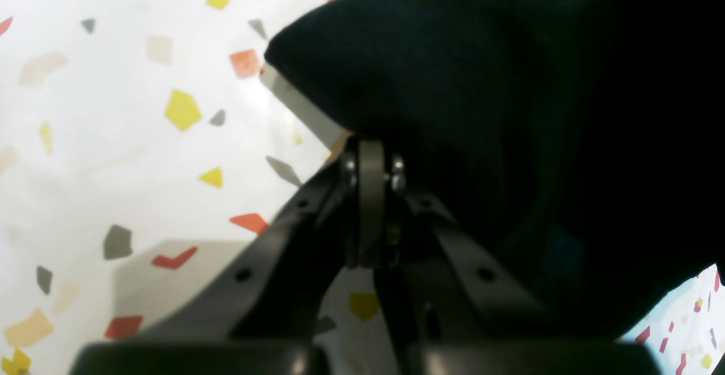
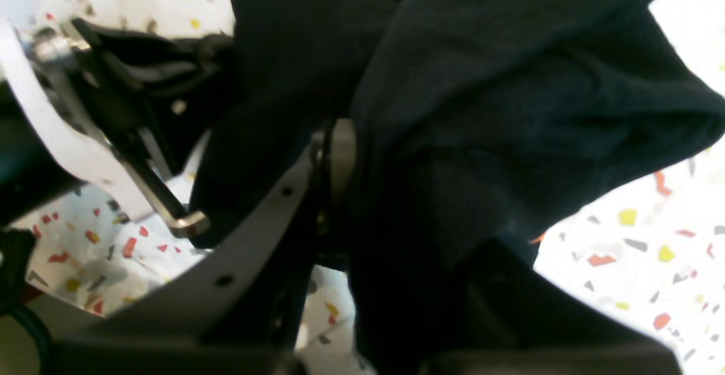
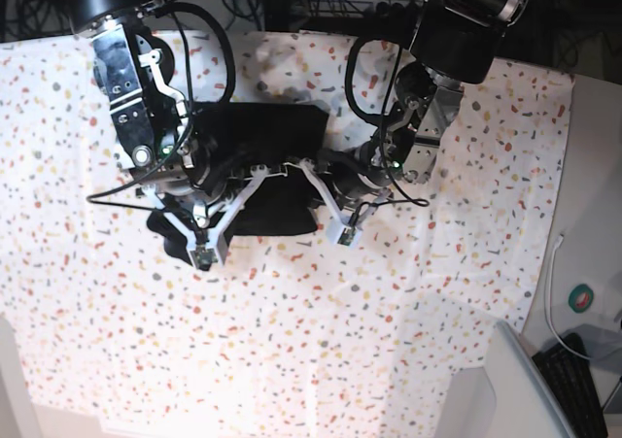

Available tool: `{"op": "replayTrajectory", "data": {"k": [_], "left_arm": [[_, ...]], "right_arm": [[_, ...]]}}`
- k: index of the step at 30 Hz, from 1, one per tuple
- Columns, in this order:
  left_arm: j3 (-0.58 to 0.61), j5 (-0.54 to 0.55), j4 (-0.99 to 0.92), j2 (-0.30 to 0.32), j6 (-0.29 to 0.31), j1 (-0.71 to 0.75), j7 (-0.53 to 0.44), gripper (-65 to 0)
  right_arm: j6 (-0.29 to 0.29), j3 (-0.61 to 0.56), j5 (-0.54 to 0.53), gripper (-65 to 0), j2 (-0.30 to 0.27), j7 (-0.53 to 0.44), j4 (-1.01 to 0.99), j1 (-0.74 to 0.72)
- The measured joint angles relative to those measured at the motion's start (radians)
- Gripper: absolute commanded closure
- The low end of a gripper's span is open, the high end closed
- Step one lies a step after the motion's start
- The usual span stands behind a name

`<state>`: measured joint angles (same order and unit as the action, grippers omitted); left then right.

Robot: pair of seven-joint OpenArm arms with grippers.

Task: Layout the t-shirt on the table in an organized manner, then fold the t-shirt properly
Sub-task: 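Press the folded bundle with both grippers, then withdraw the left gripper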

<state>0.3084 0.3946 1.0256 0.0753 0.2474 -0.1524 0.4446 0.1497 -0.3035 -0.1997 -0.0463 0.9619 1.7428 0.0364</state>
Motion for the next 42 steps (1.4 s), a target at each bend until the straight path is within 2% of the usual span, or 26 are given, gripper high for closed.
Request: {"op": "replayTrajectory", "data": {"k": [4, 15, 19, 24, 32, 42], "left_arm": [[0.000, 0.000, 0.000, 0.000, 0.000, -0.001, 0.000, 0.0], [0.000, 0.000, 0.000, 0.000, 0.000, -0.002, 0.001, 0.0], [0.000, -0.001, 0.001, 0.000, 0.000, -0.002, 0.001, 0.0], [0.000, 0.000, 0.002, 0.000, 0.000, 0.000, 0.000, 0.0], [0.000, 0.000, 0.003, 0.006, 0.000, 0.000, 0.000, 0.0], [0.000, 0.001, 0.005, 0.011, 0.000, 0.000, 0.001, 0.0]], "right_arm": [[0.000, -0.037, -0.002, 0.0, 0.000, -0.001, 0.018, 0.000], [0.000, -0.035, -0.002, 0.0, 0.019, -0.002, 0.000, -0.010], [0.000, -0.034, -0.001, 0.0, 0.019, -0.044, -0.018, -0.017], [0.000, -0.037, -0.002, 0.0, 0.046, -0.043, -0.018, -0.016], [0.000, -0.096, -0.006, 0.0, 0.049, -0.043, -0.021, -0.016], [0.000, -0.089, -0.002, 0.0, 0.050, -0.050, -0.050, -0.013]]}}
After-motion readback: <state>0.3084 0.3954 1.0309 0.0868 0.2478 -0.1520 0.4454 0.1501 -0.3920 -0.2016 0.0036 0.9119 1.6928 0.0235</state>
